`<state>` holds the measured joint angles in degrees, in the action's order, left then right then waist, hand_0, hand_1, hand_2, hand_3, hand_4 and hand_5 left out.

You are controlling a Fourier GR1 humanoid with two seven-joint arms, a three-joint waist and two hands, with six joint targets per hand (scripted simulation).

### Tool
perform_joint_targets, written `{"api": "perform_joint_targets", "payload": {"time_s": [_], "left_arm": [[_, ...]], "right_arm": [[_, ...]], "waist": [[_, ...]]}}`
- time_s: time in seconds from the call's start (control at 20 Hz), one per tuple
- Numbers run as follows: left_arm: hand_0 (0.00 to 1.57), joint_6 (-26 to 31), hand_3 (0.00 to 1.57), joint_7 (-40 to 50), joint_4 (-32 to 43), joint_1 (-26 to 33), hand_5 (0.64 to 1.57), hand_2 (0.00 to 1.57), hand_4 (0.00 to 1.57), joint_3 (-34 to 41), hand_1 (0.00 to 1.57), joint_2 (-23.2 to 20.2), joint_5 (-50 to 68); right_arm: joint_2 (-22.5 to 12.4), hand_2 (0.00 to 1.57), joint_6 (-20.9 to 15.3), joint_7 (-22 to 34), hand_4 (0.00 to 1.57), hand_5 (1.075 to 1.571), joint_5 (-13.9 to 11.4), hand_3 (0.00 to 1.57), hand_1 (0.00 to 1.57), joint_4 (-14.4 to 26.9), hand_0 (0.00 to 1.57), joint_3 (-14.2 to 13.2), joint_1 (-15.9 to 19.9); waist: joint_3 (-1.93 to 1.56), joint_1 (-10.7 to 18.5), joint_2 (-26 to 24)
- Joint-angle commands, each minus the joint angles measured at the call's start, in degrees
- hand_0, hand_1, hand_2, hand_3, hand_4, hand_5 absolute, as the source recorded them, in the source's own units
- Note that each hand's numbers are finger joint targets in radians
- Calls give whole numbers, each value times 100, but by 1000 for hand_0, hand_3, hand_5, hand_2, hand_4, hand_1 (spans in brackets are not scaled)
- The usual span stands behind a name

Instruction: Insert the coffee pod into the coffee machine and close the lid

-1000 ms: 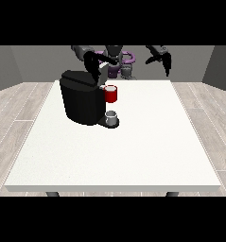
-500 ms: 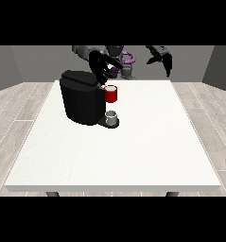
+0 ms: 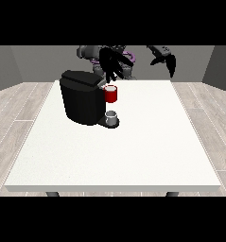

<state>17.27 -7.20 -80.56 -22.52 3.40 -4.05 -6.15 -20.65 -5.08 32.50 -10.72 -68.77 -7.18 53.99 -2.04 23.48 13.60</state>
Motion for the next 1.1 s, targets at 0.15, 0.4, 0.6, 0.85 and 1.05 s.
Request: {"api": "perform_joint_targets", "payload": {"time_s": [0.15,0.4,0.6,0.85,1.05], "left_arm": [[0,90,0,143,-125,-374,1571,0,254,-173,0,100,34],[0,231,0,28,-201,-434,1571,0,312,-27,0,-107,154],[0,308,0,284,-360,-538,1571,0,297,16,0,-118,322],[0,299,0,220,-414,-476,1571,0,322,8,0,-133,308],[0,-106,0,320,-467,-428,1571,0,246,-243,0,170,-26]], "right_arm": [[165,0,341,-1189,0,1571,-29,0,0,-140,0,425,972],[439,0,129,-1706,0,1571,-27,0,0,291,0,347,1238],[552,0,56,-1883,0,1571,-12,0,0,781,0,246,1405],[674,0,94,-2199,0,1571,35,0,0,1108,0,210,1617],[993,0,117,-2551,0,1571,44,0,0,1242,0,351,1644]], "waist": [[204,717,464],[206,720,741],[206,734,731],[207,594,728],[205,301,614]]}}
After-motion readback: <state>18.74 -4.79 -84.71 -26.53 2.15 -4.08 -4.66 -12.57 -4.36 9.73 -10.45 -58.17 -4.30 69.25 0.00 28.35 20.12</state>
